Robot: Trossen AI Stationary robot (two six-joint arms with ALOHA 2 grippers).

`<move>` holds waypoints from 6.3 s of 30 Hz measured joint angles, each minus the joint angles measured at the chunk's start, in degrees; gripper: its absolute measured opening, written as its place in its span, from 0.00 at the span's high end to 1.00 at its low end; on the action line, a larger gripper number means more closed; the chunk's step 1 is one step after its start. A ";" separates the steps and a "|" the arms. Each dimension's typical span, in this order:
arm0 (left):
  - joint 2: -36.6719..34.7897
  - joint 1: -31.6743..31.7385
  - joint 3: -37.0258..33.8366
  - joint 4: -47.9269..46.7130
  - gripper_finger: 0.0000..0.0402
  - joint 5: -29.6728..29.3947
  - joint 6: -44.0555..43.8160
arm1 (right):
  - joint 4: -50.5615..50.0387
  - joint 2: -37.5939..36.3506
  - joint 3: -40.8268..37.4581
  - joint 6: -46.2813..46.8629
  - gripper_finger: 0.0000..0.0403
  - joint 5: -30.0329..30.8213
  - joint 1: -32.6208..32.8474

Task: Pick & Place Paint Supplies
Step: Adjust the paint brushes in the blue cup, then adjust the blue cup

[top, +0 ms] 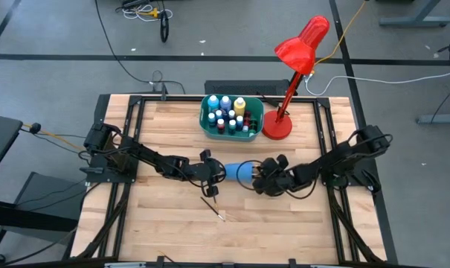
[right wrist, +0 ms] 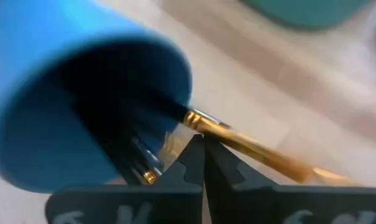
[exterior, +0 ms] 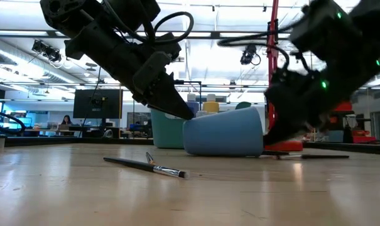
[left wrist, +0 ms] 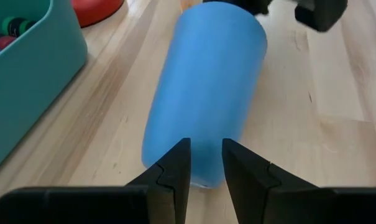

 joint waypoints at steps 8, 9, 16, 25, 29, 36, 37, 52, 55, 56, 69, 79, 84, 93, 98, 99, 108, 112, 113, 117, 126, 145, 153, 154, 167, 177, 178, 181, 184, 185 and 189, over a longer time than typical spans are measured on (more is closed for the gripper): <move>0.00 0.00 0.00 -0.09 0.75 0.18 -0.19 | -31.25 -7.19 8.00 9.56 1.00 8.43 2.13; 0.00 0.00 0.00 -0.03 0.75 0.21 -0.19 | -33.59 -7.77 8.43 11.36 1.00 8.13 2.55; 0.02 0.00 0.00 0.22 0.75 0.23 -0.41 | -41.99 -8.86 8.95 26.11 1.00 -3.27 8.66; 0.04 -0.02 0.00 2.45 0.75 2.48 1.88 | -44.58 -9.27 8.93 27.30 1.00 -4.02 17.30; 0.07 -0.02 0.00 5.06 0.75 2.61 4.99 | -36.95 -9.27 8.93 13.42 0.98 3.37 16.90; 0.07 -0.01 0.02 2.59 0.75 0.84 8.95 | -24.90 -9.27 8.93 3.42 0.86 4.66 12.27; 0.07 0.00 0.02 1.78 0.75 0.56 9.29 | -23.18 -9.27 8.90 2.38 0.83 2.83 11.52; 0.04 0.00 0.04 -3.56 0.64 -2.35 13.74 | -7.14 -9.27 8.87 -5.87 0.53 -11.87 4.51; 0.04 0.00 0.02 -4.40 0.60 -2.58 13.54 | -6.99 -9.27 7.99 -1.00 0.49 -11.81 3.50; 0.04 0.00 0.02 -4.29 0.59 -2.59 13.54 | -6.35 -9.27 7.25 0.08 0.48 -11.80 3.21; 0.04 0.00 0.02 -3.11 0.57 -2.03 13.30 | 19.10 -8.73 -3.54 7.48 0.49 -13.38 1.42; 0.04 0.00 0.02 -1.69 0.58 0.49 12.38 | 25.52 -4.04 -3.59 5.35 0.62 -19.20 -2.09; 0.04 -0.02 0.02 -1.76 0.58 0.62 11.67 | 25.78 -3.98 -3.59 4.53 0.73 -17.39 -3.73; -0.37 -0.21 0.02 -2.28 0.58 1.37 13.10 | 23.35 -4.00 -1.88 -3.59 0.97 -28.12 -8.06; -0.61 -0.31 0.02 -2.28 0.58 1.34 13.30 | 4.58 -4.03 7.76 -10.19 0.99 -33.15 -10.42; -0.61 -0.39 0.02 -2.14 0.58 1.32 13.30 | -1.25 -4.06 10.51 -11.65 0.99 -33.58 -10.74; -0.61 -1.11 0.02 -2.04 0.58 1.32 13.01 | -42.94 -4.00 34.04 -21.96 1.00 -34.10 -12.54; -0.61 -1.11 0.02 -2.05 0.58 1.28 12.09 | -50.89 -3.98 38.64 -25.27 1.00 -34.20 -12.52; -0.61 -1.11 0.02 -2.05 0.58 1.28 11.98 | -51.94 -3.98 39.27 -26.36 1.00 -34.38 -12.52; -0.61 -1.11 0.02 -1.36 0.58 1.26 11.64 | -57.69 -3.99 41.09 -33.57 1.00 -34.32 -12.50; -0.61 -1.09 0.02 -1.33 0.58 1.26 8.48 | -61.67 -3.98 41.17 -53.49 1.00 -34.30 -12.48; -0.59 -1.09 0.02 -0.94 0.58 -0.47 8.32 | -64.52 -0.88 41.17 -100.26 1.00 -25.72 -9.64; -0.59 -1.09 0.02 0.25 0.59 -0.47 5.46 | -63.84 4.07 41.13 -106.90 1.00 -20.39 -9.41; -0.59 -1.09 0.02 0.27 0.59 -0.47 5.36 | -63.57 4.35 41.13 -107.57 1.00 -19.51 -9.40; -0.57 -1.09 0.02 1.40 0.59 -0.22 5.30 | -58.35 4.43 41.11 -113.54 0.90 -17.77 -9.44; -0.57 -2.21 0.02 1.42 0.58 4.36 4.23 | -53.40 4.43 41.13 -113.49 0.86 -16.01 -9.42; -0.57 -2.52 0.02 1.41 0.58 5.18 4.21 | -53.14 4.43 41.13 -113.45 0.86 -16.16 -9.42; -0.57 -3.84 0.02 1.42 0.58 6.12 3.92 | -51.37 4.43 41.13 -111.66 0.83 -16.23 -9.42; -0.57 -5.33 0.02 1.42 0.58 6.11 3.58 | -49.35 4.43 41.13 -107.68 0.79 -16.23 -9.40; -0.57 -5.87 0.02 1.42 0.58 6.11 3.38 | -49.14 4.43 41.15 -106.21 0.78 -16.23 -9.31; -0.57 -7.96 0.02 1.41 0.58 7.10 2.31 | -49.75 4.43 41.16 -98.07 0.74 -16.24 -9.05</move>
